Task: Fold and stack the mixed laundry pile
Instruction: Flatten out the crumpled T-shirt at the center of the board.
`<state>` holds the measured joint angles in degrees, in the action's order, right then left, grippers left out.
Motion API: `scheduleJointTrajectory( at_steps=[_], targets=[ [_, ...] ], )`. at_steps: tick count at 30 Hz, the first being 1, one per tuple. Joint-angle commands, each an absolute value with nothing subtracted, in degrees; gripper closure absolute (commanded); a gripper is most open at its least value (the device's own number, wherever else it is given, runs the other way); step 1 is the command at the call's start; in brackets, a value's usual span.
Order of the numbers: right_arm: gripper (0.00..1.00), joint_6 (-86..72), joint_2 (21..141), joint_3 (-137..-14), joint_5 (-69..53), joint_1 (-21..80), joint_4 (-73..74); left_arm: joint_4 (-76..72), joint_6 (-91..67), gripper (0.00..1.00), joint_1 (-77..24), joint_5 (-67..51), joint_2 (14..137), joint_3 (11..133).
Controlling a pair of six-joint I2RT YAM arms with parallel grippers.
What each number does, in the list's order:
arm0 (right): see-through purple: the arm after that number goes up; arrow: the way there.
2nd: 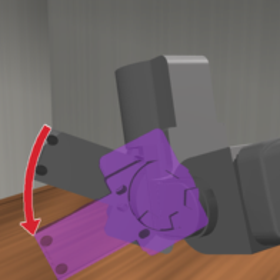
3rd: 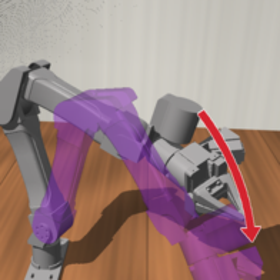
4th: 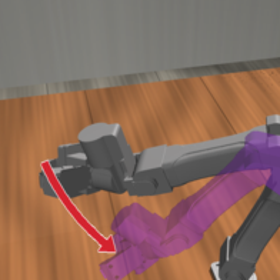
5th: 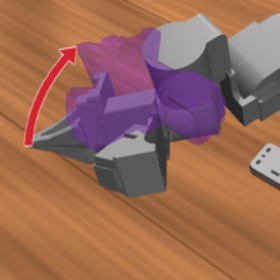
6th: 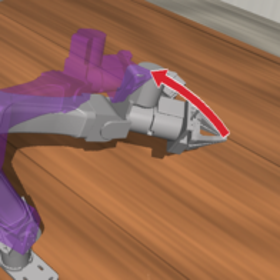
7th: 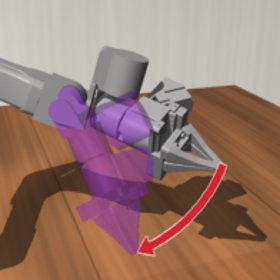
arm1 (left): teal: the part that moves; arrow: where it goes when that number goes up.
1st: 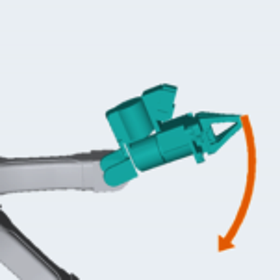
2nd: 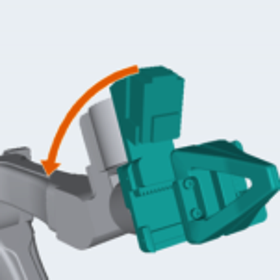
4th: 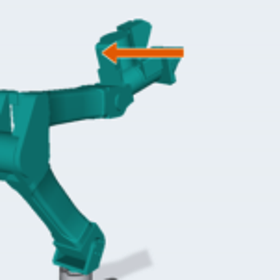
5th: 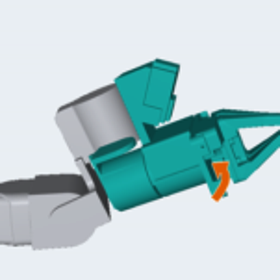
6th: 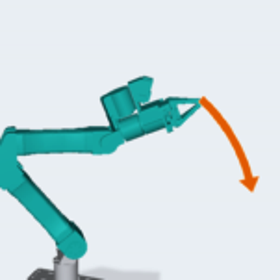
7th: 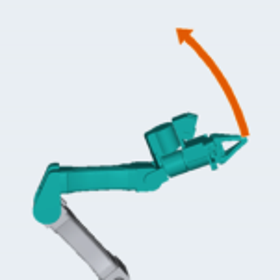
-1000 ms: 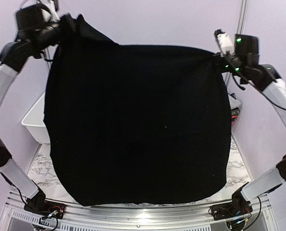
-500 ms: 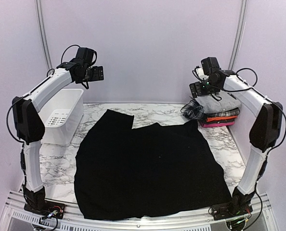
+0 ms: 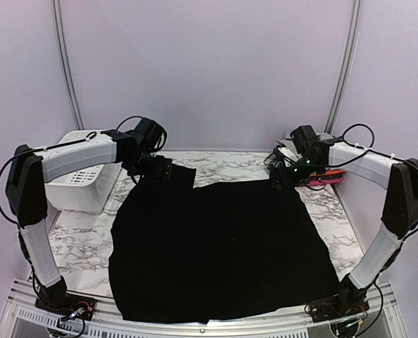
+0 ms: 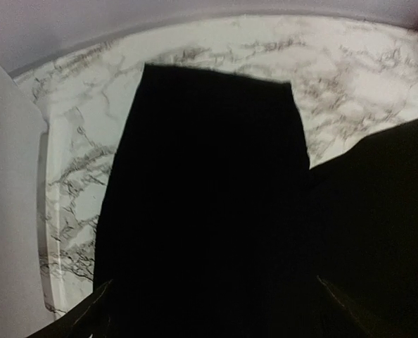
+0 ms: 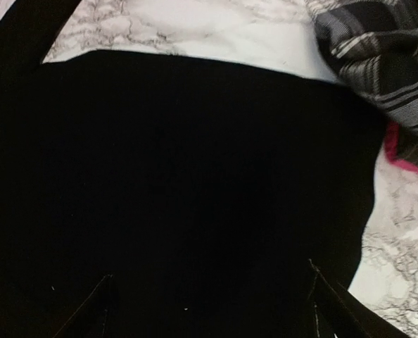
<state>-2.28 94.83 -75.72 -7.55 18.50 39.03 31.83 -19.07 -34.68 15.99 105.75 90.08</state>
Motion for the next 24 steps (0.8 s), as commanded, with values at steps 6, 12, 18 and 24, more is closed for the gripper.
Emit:
scheduleJointTrajectory(
  at_steps=[6, 12, 18, 24],
  targets=[
    [0.17, -5.0, 99.9, -69.7, -12.3, 20.9, 32.6, 33.3, -20.0, 0.08, -33.3, 15.1, 116.2, 88.4],
    [0.17, -5.1, 106.2, -74.3, -10.2, 20.9, 32.3, 34.7, -18.4, 0.16, -31.0, 16.2, 125.9, 96.4],
    [0.17, -5.0, 114.1, -81.6, -9.4, 20.8, 33.5, 37.7, -16.9, 0.27, -26.9, 16.1, 133.7, 105.0],
    [0.17, -5.2, 121.9, -90.8, -9.2, 20.6, 35.1, 42.1, -14.4, 0.33, -22.7, 15.6, 144.1, 119.9]
  ],
)
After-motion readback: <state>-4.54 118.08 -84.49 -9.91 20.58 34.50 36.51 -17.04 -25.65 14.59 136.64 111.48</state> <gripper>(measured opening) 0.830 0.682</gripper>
